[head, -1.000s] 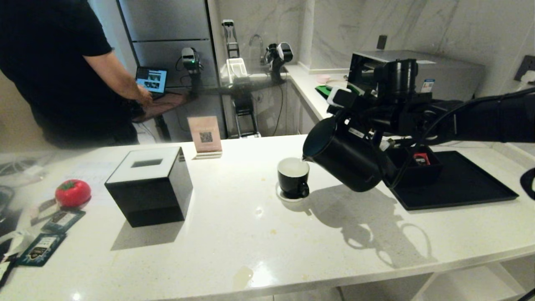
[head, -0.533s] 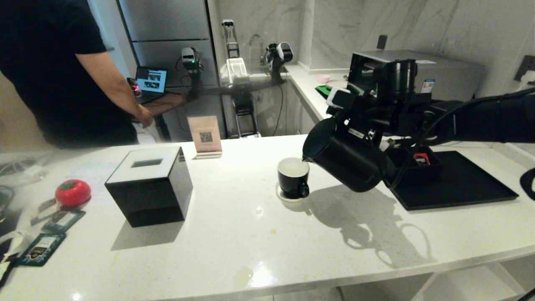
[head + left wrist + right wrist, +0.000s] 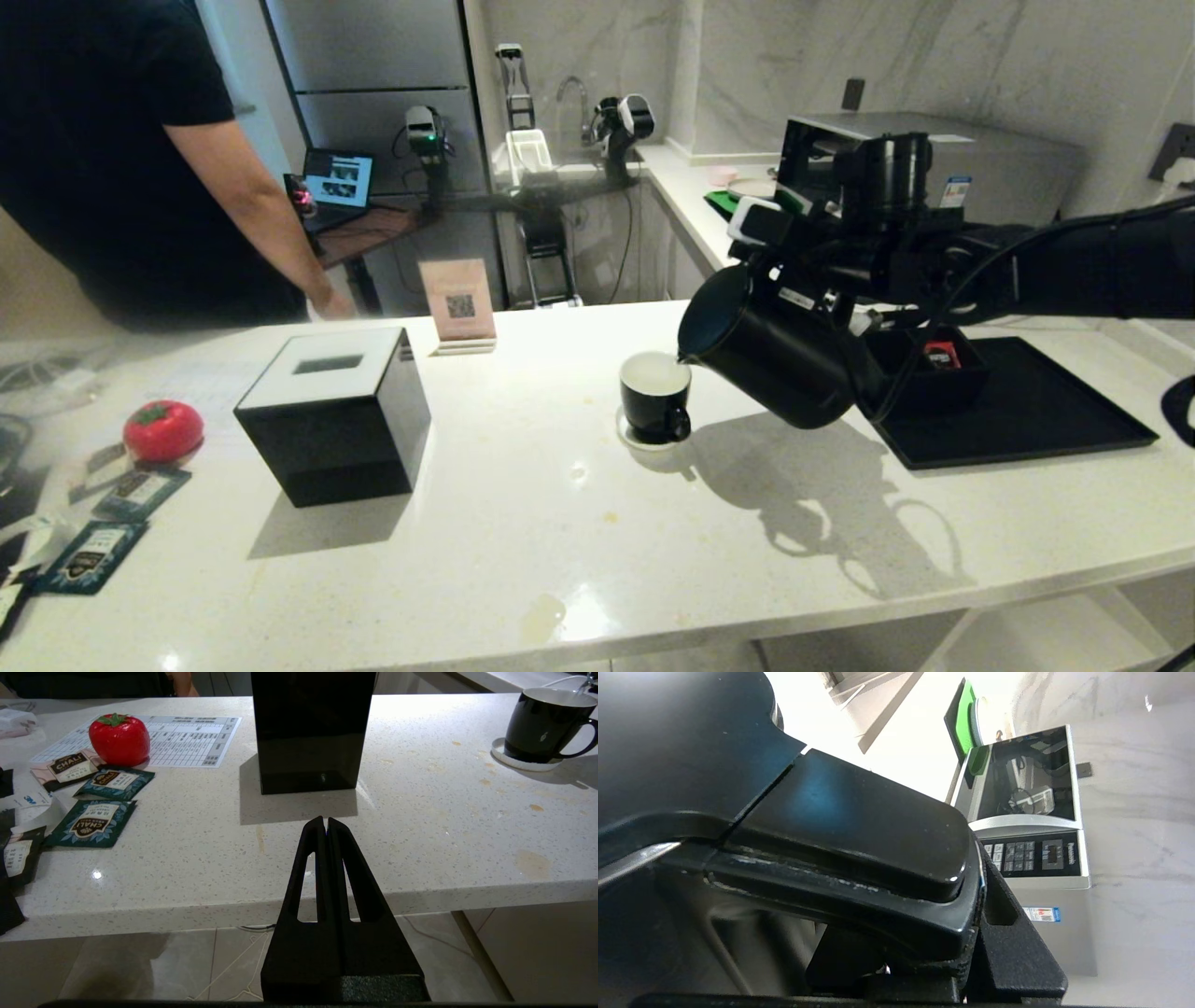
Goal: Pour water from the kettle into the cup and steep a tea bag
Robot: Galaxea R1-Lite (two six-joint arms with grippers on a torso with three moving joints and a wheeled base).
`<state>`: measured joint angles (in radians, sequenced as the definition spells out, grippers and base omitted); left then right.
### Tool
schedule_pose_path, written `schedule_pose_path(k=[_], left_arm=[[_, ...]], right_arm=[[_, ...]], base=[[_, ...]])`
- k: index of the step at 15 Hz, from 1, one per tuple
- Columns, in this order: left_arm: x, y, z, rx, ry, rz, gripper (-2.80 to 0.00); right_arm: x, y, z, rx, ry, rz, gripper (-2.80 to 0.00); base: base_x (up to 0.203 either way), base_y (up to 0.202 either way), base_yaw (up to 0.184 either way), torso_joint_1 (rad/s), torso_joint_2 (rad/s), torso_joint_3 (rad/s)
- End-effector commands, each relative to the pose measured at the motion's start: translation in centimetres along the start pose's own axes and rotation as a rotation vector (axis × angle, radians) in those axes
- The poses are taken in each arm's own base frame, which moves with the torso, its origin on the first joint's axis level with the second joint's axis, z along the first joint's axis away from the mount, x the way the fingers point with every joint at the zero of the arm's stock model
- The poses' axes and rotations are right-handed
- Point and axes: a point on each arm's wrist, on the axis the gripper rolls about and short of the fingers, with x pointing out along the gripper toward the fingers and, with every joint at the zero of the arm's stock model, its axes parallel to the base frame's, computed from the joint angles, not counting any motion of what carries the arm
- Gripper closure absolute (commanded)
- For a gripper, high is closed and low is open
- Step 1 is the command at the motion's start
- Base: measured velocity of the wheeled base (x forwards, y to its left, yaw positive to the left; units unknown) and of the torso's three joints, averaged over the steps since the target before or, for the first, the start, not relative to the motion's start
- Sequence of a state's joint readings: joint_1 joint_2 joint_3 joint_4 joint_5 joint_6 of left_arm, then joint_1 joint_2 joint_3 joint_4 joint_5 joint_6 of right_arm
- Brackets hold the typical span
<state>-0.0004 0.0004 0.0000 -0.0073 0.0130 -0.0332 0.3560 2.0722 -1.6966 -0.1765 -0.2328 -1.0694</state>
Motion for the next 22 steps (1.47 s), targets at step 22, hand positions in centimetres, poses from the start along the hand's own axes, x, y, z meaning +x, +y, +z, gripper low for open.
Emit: schedule_pose_path(k=[22], left_arm=[[0.01, 0.00, 0.01, -0.001, 0.001, 0.001, 0.00]], right_arm=[[-0.35, 0.29, 0.97, -0.013, -0.017, 0.000, 0.00]], base=[[0.000, 0.000, 0.000, 0.000, 0.00, 0.000]])
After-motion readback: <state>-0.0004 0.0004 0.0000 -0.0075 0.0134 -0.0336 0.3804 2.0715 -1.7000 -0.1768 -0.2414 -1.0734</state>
